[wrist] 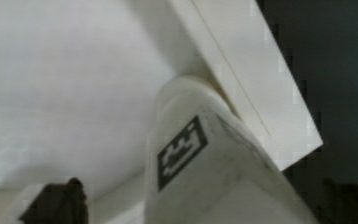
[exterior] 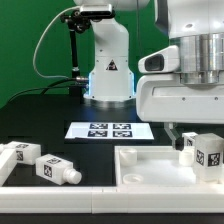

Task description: Assemble one leg

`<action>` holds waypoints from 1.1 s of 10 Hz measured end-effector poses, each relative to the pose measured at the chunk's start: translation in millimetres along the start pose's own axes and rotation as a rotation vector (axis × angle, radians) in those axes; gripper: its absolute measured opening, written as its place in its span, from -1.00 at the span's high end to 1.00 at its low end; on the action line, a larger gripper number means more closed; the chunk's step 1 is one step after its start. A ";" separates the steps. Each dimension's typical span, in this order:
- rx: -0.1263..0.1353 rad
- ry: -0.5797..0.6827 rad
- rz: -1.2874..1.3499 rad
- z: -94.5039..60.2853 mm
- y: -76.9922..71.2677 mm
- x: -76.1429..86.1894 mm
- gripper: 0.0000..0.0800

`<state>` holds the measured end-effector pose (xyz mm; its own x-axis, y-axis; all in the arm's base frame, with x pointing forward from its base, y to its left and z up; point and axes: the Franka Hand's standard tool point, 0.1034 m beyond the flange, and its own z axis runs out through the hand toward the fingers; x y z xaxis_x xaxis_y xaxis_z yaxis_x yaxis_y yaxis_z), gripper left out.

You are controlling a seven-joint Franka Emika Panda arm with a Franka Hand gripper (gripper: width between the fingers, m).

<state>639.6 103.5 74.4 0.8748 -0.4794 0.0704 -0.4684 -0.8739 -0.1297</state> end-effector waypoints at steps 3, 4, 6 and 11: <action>-0.037 0.004 -0.465 -1.4 -4.2 -1.2 -0.62; -0.036 0.006 -0.411 -1.2 -3.3 -0.5 -0.62; -0.036 0.007 -0.366 -1.2 -3.4 -0.5 0.12; -0.040 0.022 0.119 -0.4 -5.3 -3.1 0.29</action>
Offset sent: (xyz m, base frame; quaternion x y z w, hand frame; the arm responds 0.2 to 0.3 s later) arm 0.0000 0.0000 0.0000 0.0000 0.0000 0.0000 1.0000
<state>639.4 109.6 75.3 0.8101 -0.5810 0.0788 -0.5735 -0.8132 -0.0993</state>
